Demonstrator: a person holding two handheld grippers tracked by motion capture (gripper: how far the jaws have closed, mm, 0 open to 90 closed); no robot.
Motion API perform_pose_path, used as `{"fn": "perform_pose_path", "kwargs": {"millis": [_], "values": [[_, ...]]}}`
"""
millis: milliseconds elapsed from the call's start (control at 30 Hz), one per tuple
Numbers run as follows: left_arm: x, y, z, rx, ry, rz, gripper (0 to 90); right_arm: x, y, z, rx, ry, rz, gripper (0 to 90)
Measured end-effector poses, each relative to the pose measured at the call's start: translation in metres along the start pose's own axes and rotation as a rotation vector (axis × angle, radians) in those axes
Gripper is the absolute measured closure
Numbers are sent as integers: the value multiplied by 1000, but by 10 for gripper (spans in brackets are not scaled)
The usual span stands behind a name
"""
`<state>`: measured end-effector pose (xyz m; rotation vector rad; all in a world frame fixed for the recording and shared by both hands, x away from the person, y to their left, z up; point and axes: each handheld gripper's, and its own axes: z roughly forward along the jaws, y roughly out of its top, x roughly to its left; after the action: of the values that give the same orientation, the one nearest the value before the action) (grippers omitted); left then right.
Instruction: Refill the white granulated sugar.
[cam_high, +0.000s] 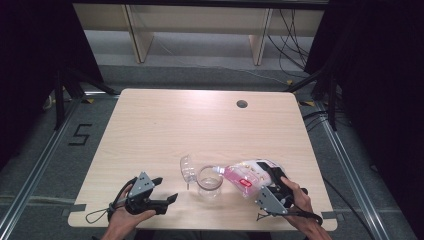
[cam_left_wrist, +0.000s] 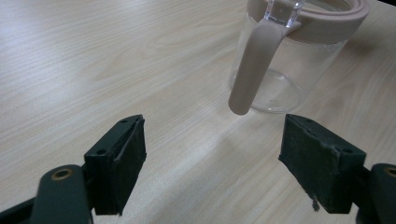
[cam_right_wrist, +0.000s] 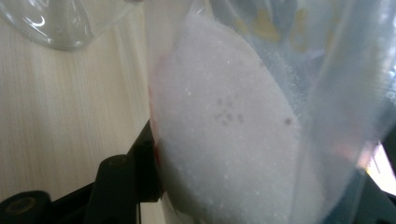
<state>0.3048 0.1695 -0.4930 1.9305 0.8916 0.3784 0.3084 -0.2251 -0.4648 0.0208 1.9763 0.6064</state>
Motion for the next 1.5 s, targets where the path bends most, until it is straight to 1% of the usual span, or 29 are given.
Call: {"fn": "perform_pose_path", "kwargs": {"millis": [67,133,167,233,333,367,400,500,567,600,633,667,733,767,800,867,900,933,967,1000,1067,1100,1233,1300,1333,1367,1400,1467,1500], "values": [[0,0,0,0,-2,-12,220,0,0,0,-6,-3,-5,458],[0,0,0,0,-2,-13,219,-3,2,0,-1,-3,-33,458],[-1,0,0,-2,0,-13,220,-1,2,-1,9,-8,-2,458],[-1,0,0,-2,1,-13,220,-6,4,-1,1,-11,-66,459],[-1,0,0,-1,4,-12,220,-4,4,-1,16,-7,-35,459],[-1,0,0,0,4,-11,219,-6,5,-2,12,-10,-72,459],[-1,0,0,-2,-4,-14,220,-4,5,-2,17,-7,-42,459],[-1,0,0,1,-3,-13,220,-4,7,-4,37,-6,-60,460],[-1,0,0,0,-3,-13,220,-5,7,-2,22,-7,-90,460],[-1,0,0,0,-3,-13,220,-8,9,-2,18,-11,-140,461],[-1,0,0,0,-4,-11,220,-8,9,-2,19,-9,-143,461],[-1,0,0,1,5,-11,220,-4,8,-2,27,-4,-82,461],[-1,0,0,-1,2,-12,220,-4,9,-2,28,-4,-87,461],[-1,0,0,0,3,-11,220,-6,9,-3,30,-11,-119,462],[-1,0,0,-1,3,-12,220,-4,10,-2,26,-10,-110,462],[-1,0,0,0,3,-11,220,-5,11,-3,33,-5,-121,463],[-1,0,0,0,1,-11,220,-6,11,-3,44,-10,-145,463],[0,0,-1,2,-4,1,220,-5,11,-4,47,-10,-143,463],[1,0,-1,0,-4,8,220,-9,13,-3,35,-17,-203,464],[1,0,-1,1,-4,7,220,-5,12,-4,51,-18,-153,464],[1,0,-1,1,-4,9,220,-11,15,-4,35,-32,-247,464],[1,0,-1,1,-4,8,220,-6,13,-4,52,-25,-177,465],[0,1,-1,4,3,9,220,-7,14,-4,56,-27,-185,466],[0,0,-1,2,1,7,220,-12,16,-4,43,-33,-277,466],[-1,0,0,1,4,-11,220,-12,17,-4,44,-36,-285,466],[-1,0,0,-1,2,-11,220,-11,16,-4,49,-34,-274,467],[0,0,0,0,-1,-12,220,-8,15,-4,51,-29,-225,467],[-1,0,0,-4,-1,-13,220,-8,16,-4,59,-25,-233,467],[-1,0,0,2,-4,-12,220,-11,18,-3,46,-26,-293,468]]}}
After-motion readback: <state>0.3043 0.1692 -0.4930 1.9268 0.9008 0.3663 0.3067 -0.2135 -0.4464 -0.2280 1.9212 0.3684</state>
